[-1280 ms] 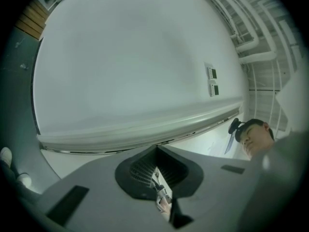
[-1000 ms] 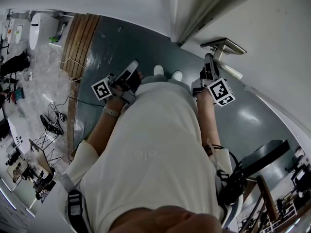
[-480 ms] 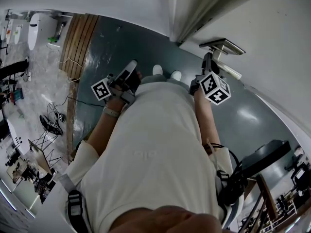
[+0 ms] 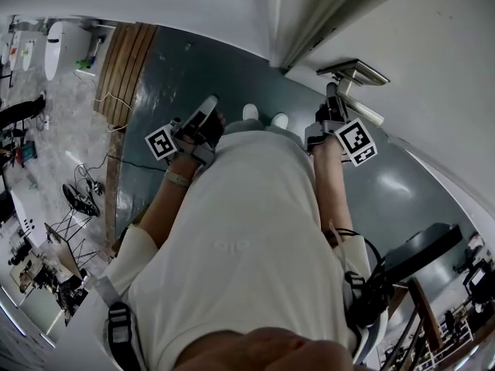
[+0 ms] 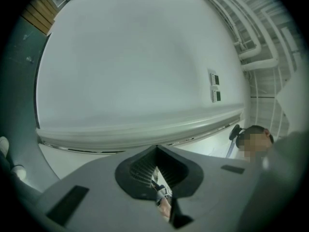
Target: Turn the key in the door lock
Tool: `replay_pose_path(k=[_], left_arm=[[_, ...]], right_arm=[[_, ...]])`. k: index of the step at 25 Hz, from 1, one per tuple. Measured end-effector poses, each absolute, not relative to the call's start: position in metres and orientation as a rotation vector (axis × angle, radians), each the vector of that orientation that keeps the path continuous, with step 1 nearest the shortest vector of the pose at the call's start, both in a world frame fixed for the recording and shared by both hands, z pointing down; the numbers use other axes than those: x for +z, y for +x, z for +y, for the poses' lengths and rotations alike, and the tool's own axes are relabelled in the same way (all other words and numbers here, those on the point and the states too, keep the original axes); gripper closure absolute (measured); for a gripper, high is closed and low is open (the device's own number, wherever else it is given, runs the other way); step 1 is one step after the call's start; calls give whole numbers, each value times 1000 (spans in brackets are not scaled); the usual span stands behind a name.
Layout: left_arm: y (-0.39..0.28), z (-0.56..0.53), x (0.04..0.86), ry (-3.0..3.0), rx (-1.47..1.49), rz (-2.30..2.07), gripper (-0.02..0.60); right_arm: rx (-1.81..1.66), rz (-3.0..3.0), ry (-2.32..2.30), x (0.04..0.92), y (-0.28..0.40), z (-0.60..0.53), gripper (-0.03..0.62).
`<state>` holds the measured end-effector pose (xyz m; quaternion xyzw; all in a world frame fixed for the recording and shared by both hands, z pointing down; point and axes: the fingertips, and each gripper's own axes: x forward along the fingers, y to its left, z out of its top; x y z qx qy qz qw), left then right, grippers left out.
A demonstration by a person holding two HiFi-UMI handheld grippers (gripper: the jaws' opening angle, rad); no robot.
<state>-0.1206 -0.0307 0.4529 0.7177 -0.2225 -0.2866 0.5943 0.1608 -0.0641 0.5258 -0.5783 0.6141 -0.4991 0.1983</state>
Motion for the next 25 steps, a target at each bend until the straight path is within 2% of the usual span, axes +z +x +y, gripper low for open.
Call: replay_pose_path(k=[20,25], left_arm=[[-128,-33,450,1660,-664,-533,574],[-129,-34,451,1650,-667,-535,574]], right_arm=[[-1519,1344,-1044,528,158,-64,539],[-1459,1099,-716,534,161,-64,553]])
